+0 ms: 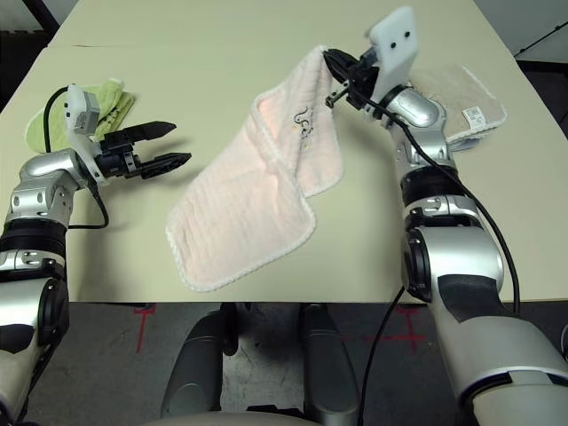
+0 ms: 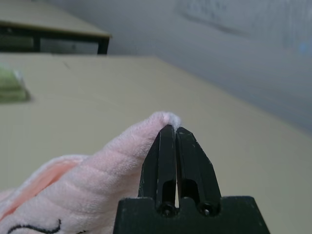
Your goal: Fold the towel and set it aside.
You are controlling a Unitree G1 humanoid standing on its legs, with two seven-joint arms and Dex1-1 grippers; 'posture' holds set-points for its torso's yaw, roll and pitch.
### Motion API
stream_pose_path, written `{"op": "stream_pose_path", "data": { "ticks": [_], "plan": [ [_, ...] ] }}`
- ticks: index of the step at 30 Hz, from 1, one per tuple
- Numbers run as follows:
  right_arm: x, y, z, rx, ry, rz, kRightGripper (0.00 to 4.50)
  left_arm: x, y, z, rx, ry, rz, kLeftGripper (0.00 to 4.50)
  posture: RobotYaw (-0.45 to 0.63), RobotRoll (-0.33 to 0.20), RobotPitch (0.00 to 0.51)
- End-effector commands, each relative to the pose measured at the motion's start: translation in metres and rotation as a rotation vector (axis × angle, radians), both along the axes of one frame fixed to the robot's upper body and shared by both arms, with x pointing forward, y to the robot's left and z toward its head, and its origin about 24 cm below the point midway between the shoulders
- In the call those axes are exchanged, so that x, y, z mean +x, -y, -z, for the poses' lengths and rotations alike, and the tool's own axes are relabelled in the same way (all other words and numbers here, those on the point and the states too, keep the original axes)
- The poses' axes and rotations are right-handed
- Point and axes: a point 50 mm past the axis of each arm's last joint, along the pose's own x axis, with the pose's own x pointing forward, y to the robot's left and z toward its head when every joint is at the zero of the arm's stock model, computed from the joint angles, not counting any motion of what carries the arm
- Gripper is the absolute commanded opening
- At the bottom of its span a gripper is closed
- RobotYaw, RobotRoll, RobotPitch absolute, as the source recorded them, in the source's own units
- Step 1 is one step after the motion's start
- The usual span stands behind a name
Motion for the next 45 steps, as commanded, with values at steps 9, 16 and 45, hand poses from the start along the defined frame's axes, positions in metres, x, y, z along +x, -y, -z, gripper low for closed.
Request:
{"op": "stream_pose_path", "data": {
  "ticks": [9,16,45],
  "plan": [
    [-0.048,-0.01,-0.138,0.226,0.454,-0.059,0.04,0.003,0.011,0.008,-0.046,0.0,0.019,4.5,-0.02,0.0,0.258],
    [-0.044,-0.04,-0.127,0.129,0.388,-0.16,0.04,0.014,0.026,-0.003,-0.147,0.017,0.005,4.5,-0.03,0.0,0.26],
    [-0.025,-0.064,-0.109,0.142,0.191,-0.083,0.04,0.035,0.14,-0.091,-0.485,0.041,-0.234,4.5,0.03,0.0,0.256]
  ]
}}
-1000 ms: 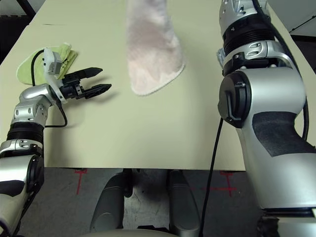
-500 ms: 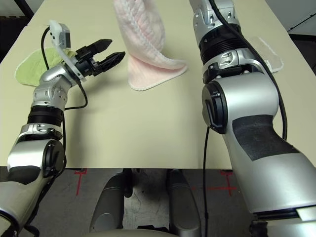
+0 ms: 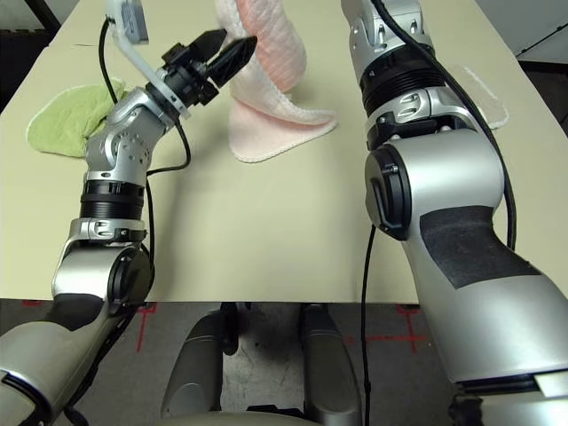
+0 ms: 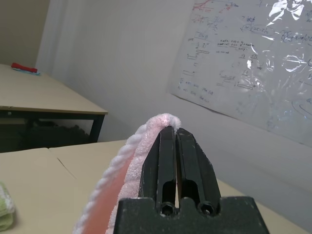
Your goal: Fold the towel and set it aside.
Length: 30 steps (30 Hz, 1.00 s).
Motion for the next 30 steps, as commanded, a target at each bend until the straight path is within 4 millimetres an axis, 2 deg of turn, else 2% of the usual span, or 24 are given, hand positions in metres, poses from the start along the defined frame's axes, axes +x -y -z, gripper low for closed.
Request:
{"op": "stream_pose_path", "data": {
  "ticks": [1,4,6,13,18,23,30],
  "plan": [
    [-0.004,-0.001,-0.007,0.019,0.018,-0.011,0.04,0.008,0.009,0.005,0.064,-0.048,-0.101,4.5,0.02,0.0,0.257],
    [-0.004,0.002,-0.009,0.024,0.022,0.0,0.04,0.011,0.019,0.007,0.086,-0.085,-0.123,4.5,0.02,0.0,0.256],
    [-0.004,0.003,-0.009,0.027,0.023,0.003,0.04,0.017,0.022,0.011,0.125,-0.123,-0.197,4.5,0.01,0.0,0.255],
    [-0.006,0.012,-0.016,0.054,0.039,0.022,0.04,0.032,0.012,0.028,0.217,-0.199,-0.406,4.5,-0.01,0.0,0.256],
    [-0.007,0.034,-0.023,0.062,0.06,0.091,0.04,0.036,-0.011,0.04,0.288,-0.205,-0.461,4.5,-0.01,0.0,0.258],
    [-0.009,0.057,-0.027,0.058,0.076,0.146,0.04,0.035,-0.034,0.041,0.346,-0.185,-0.435,4.5,-0.01,0.0,0.258],
    [-0.012,0.086,-0.03,0.049,0.087,0.2,0.04,0.024,-0.058,0.043,0.441,-0.167,-0.271,4.5,0.0,0.0,0.256]
  ]
}}
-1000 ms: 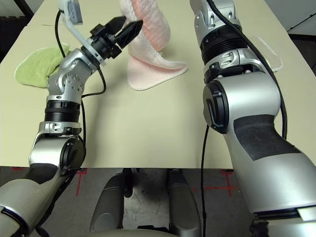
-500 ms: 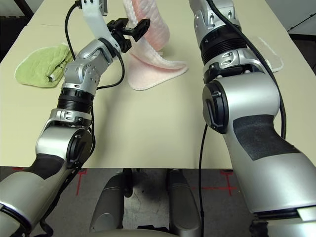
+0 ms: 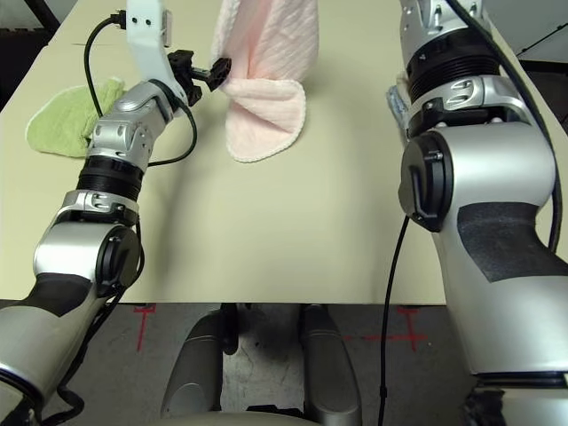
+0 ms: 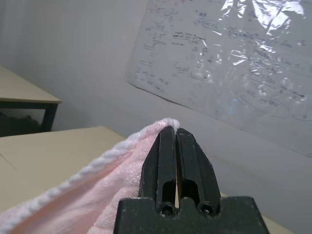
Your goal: Fold the towel and set it aside.
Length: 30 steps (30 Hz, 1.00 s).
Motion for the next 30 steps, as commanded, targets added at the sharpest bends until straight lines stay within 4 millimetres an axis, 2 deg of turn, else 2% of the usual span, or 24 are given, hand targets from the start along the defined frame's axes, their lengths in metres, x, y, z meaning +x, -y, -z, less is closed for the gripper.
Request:
{"op": "stream_pose_path", "data": {
  "ticks": [1,6,13,17,22,25,29,30],
  "plan": [
    [-0.009,0.015,-0.012,0.016,0.06,0.006,0.04,-0.006,-0.008,0.011,0.057,-0.054,0.09,4.5,0.0,0.0,0.256],
    [-0.012,0.033,-0.011,0.014,0.05,0.027,0.04,-0.013,-0.023,0.014,0.101,-0.089,0.185,4.5,-0.01,0.0,0.249],
    [-0.012,0.044,-0.004,0.012,0.036,0.012,0.04,-0.017,-0.039,0.015,0.159,-0.105,0.25,4.5,-0.01,0.0,0.243],
    [-0.012,0.042,-0.005,0.01,0.031,-0.013,0.04,-0.012,-0.051,0.014,0.193,-0.095,0.166,4.5,-0.02,0.0,0.239],
    [-0.01,0.026,-0.002,-0.008,0.016,-0.094,0.04,-0.005,-0.056,0.031,0.296,-0.082,-0.003,4.5,-0.01,0.0,0.241],
    [-0.009,0.019,-0.001,-0.013,0.007,-0.122,0.04,-0.006,-0.047,0.036,0.3,-0.052,0.016,4.5,0.0,0.0,0.241],
    [-0.006,0.006,0.002,-0.035,-0.011,-0.167,0.04,-0.03,0.004,0.016,0.106,0.011,0.353,4.5,0.02,0.0,0.242],
    [-0.006,0.004,0.002,-0.036,-0.012,-0.173,0.04,-0.037,0.011,0.012,0.075,0.014,0.4,4.5,0.02,0.0,0.242]
  ]
}}
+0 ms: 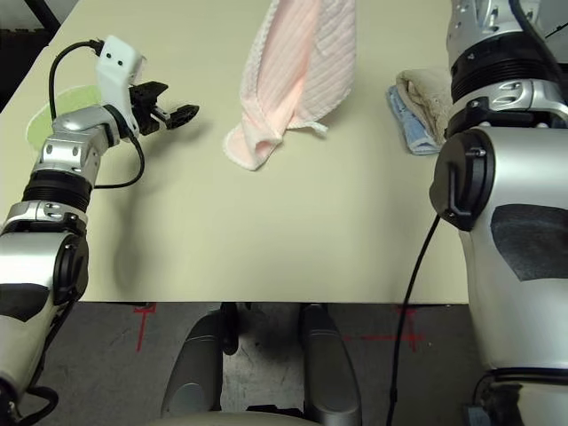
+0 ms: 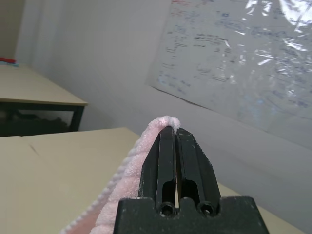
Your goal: Fold the towel and set it aside.
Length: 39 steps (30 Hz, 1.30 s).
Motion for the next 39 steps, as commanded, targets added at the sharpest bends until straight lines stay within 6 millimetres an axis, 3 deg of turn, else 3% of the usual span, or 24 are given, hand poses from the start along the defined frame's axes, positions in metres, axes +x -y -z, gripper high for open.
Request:
{"op": "stream_pose_path", "data": {
  "ticks": [1,7,11,22,29,39],
  "plan": [
    [-0.004,-0.01,-0.007,-0.002,0.025,-0.041,0.04,-0.028,0.036,-0.023,-0.127,0.005,0.249,4.5,0.03,0.0,0.243],
    [-0.002,-0.018,-0.01,0.007,0.024,-0.045,0.04,-0.063,0.079,-0.036,-0.225,-0.018,0.391,4.5,0.04,0.0,0.271],
    [-0.002,-0.021,-0.009,0.02,0.023,-0.05,0.04,-0.072,0.092,-0.032,-0.239,-0.095,0.397,4.5,0.03,0.0,0.279],
    [-0.003,-0.017,-0.012,0.054,0.046,-0.027,0.04,-0.049,0.092,0.013,-0.029,-0.174,0.266,4.5,-0.02,0.0,0.282],
    [-0.015,-0.024,-0.034,0.063,0.105,-0.075,0.04,-0.032,0.095,0.021,0.054,-0.104,0.236,4.5,-0.02,0.0,0.278],
    [-0.013,-0.027,-0.029,0.057,0.091,-0.088,0.04,-0.029,0.108,0.026,0.194,-0.037,0.282,4.5,-0.03,0.0,0.283]
  ]
}}
